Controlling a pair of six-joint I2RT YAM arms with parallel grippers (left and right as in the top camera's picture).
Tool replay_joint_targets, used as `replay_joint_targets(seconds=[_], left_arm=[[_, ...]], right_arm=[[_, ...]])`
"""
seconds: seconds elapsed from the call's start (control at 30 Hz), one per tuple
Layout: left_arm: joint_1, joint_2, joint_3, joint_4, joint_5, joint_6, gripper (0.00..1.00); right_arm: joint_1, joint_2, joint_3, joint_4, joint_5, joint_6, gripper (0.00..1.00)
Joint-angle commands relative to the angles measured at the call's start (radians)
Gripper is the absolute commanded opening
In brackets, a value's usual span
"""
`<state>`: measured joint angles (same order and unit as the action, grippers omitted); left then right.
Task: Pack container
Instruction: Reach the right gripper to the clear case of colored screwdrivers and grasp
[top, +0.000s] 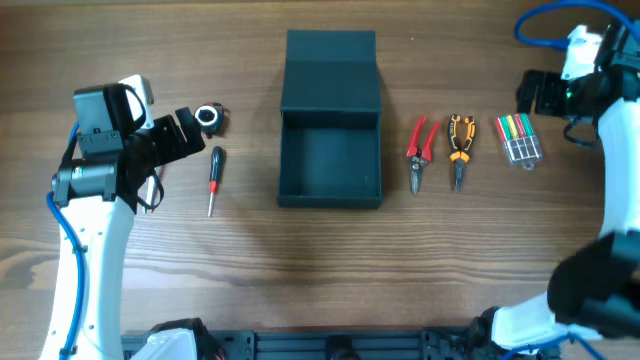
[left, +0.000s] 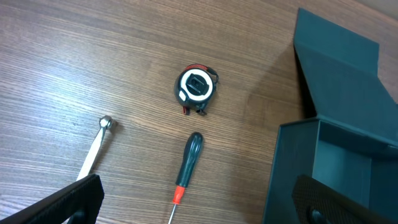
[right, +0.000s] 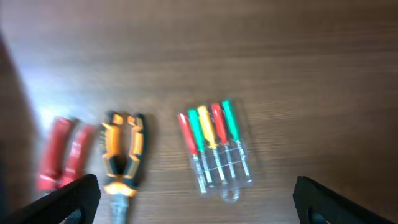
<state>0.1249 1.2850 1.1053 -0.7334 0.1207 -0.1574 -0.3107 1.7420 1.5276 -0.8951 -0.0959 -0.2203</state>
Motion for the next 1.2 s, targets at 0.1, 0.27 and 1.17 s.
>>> replay_joint_targets(seconds=[0.1,0.27,1.17], left_arm=[[0.005,0.004,0.022,0.003,0.012,0.023,1.0],[0.005,0.004,0.022,0.003,0.012,0.023,1.0],[0.005,0.004,0.022,0.003,0.012,0.023,1.0]], right_arm=[[0.003,0.195,0.013,0.051,0.081,-0.209,1.0],[0.003,0.319,0.013,0.122,0.152,-0.322,1.0],[0.005,0.421,0.012,0.116,0.054,-0.14,0.75]])
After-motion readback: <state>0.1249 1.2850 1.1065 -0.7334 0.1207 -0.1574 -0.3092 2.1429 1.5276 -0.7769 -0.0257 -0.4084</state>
